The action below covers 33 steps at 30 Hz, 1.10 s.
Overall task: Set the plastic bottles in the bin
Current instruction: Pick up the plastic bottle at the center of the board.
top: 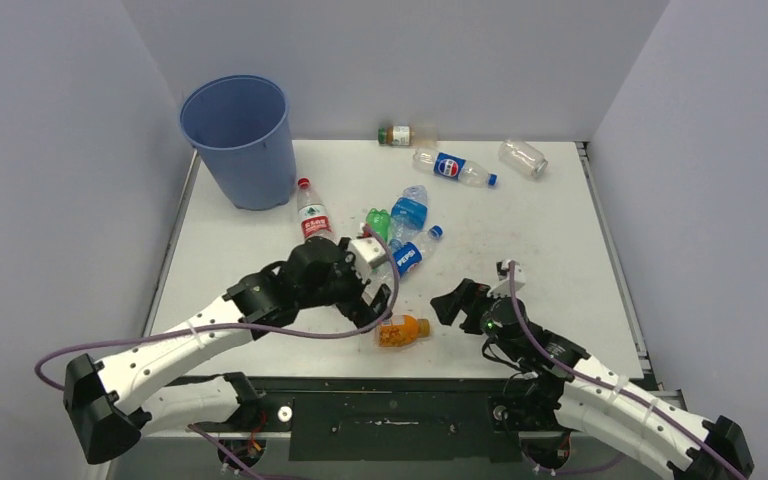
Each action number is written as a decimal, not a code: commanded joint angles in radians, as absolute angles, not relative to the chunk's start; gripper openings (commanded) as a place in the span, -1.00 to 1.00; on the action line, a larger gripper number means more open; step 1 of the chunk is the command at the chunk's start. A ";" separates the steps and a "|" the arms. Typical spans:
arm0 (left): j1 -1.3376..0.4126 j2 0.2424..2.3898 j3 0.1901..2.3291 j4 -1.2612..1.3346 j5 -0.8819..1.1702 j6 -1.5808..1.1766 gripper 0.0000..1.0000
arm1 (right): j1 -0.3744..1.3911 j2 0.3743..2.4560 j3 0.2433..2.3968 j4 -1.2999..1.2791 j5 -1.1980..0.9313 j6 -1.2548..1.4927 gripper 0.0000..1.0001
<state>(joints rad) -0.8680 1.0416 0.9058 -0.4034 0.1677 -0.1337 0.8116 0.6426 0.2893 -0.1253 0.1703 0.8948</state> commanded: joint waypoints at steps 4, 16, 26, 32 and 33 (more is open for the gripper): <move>-1.157 1.249 1.020 -0.589 -0.088 0.193 0.93 | 0.811 0.541 0.342 -0.234 0.233 0.888 0.80; -1.210 1.562 1.190 -0.652 -0.189 0.302 0.95 | 0.813 0.440 0.367 -0.285 0.230 0.881 0.80; -1.172 1.680 1.230 -0.654 -0.074 0.298 0.77 | 0.813 0.355 0.381 -0.349 0.260 0.867 0.80; -1.172 1.752 1.238 -0.686 -0.043 0.272 0.56 | 0.812 0.335 0.392 -0.363 0.260 0.864 0.80; -1.172 1.759 1.236 -0.684 -0.038 0.266 0.50 | 0.812 0.333 0.396 -0.367 0.260 0.863 0.80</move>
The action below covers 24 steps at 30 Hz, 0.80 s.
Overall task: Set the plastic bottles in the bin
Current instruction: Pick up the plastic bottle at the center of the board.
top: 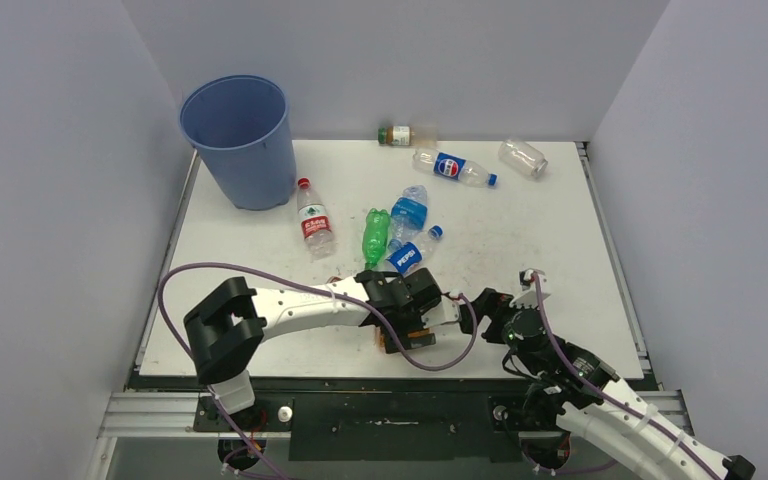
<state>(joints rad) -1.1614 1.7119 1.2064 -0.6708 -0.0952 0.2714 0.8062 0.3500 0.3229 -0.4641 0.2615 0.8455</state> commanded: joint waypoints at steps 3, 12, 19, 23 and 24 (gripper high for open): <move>-1.172 1.765 1.231 -0.672 -0.024 0.249 0.36 | 0.813 0.322 0.401 -0.375 0.265 0.858 0.80; -1.172 1.738 1.221 -0.632 0.044 0.220 -0.20 | 0.812 0.285 0.445 -0.412 0.286 0.833 0.80; -1.158 1.646 1.169 -0.562 0.038 0.177 -0.61 | 0.812 0.251 0.542 -0.448 0.301 0.784 0.79; -1.120 1.542 1.125 -0.505 0.042 0.133 -0.85 | 0.812 0.241 0.574 -0.455 0.307 0.766 0.79; -1.109 1.518 1.112 -0.488 0.038 0.118 -0.98 | 0.813 0.237 0.574 -0.452 0.306 0.764 0.79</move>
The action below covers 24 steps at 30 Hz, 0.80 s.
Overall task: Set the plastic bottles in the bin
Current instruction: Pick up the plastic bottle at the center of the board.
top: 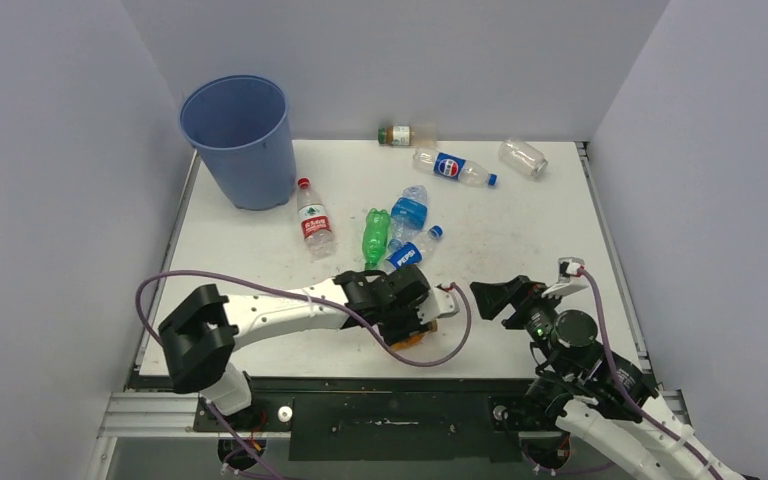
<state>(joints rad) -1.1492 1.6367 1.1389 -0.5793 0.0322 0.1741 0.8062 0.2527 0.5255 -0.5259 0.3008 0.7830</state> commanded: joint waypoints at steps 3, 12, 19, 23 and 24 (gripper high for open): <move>-1.078 1.419 1.060 -0.403 0.029 0.032 -1.00 | 0.812 0.222 0.560 -0.423 0.282 0.764 0.79; -0.979 0.979 0.817 0.074 0.106 -0.208 -1.00 | 0.812 0.300 0.537 -0.141 0.019 0.692 0.80; -0.817 0.748 0.683 0.439 0.213 -0.483 -1.00 | 0.815 0.493 0.593 0.033 -0.111 0.605 0.82; -0.808 0.742 0.624 0.556 0.230 -0.607 -1.00 | 0.832 0.582 0.616 0.156 -0.209 0.573 0.82; -0.808 0.742 0.603 0.585 0.228 -0.632 -1.00 | 0.843 0.604 0.624 0.176 -0.224 0.565 0.83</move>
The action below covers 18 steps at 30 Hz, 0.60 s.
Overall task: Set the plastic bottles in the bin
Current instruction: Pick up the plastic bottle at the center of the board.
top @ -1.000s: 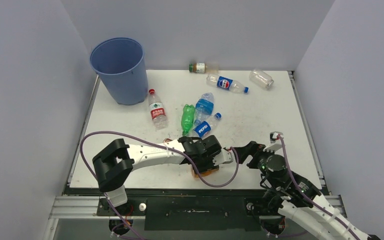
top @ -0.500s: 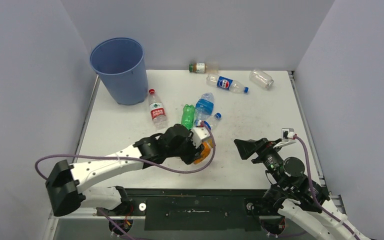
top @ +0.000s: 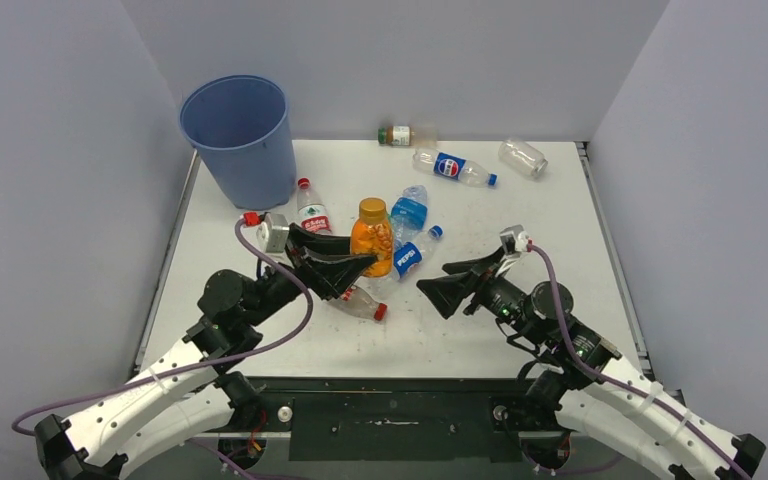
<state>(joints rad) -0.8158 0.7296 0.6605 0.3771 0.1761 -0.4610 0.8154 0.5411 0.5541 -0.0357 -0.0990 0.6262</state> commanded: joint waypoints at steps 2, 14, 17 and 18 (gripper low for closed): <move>-0.802 0.734 0.566 0.653 0.219 -0.677 -1.00 | 0.878 0.650 0.641 0.208 -0.243 0.541 0.82; -0.796 0.735 0.498 0.800 0.219 -0.771 -1.00 | 1.079 0.808 0.691 0.335 -0.075 0.471 0.85; -0.796 0.744 0.493 0.821 0.234 -0.795 -1.00 | 1.080 0.807 0.670 0.399 -0.047 0.488 0.91; -0.796 0.748 0.491 0.825 0.236 -0.801 -1.00 | 1.080 0.807 0.664 0.422 -0.043 0.494 0.92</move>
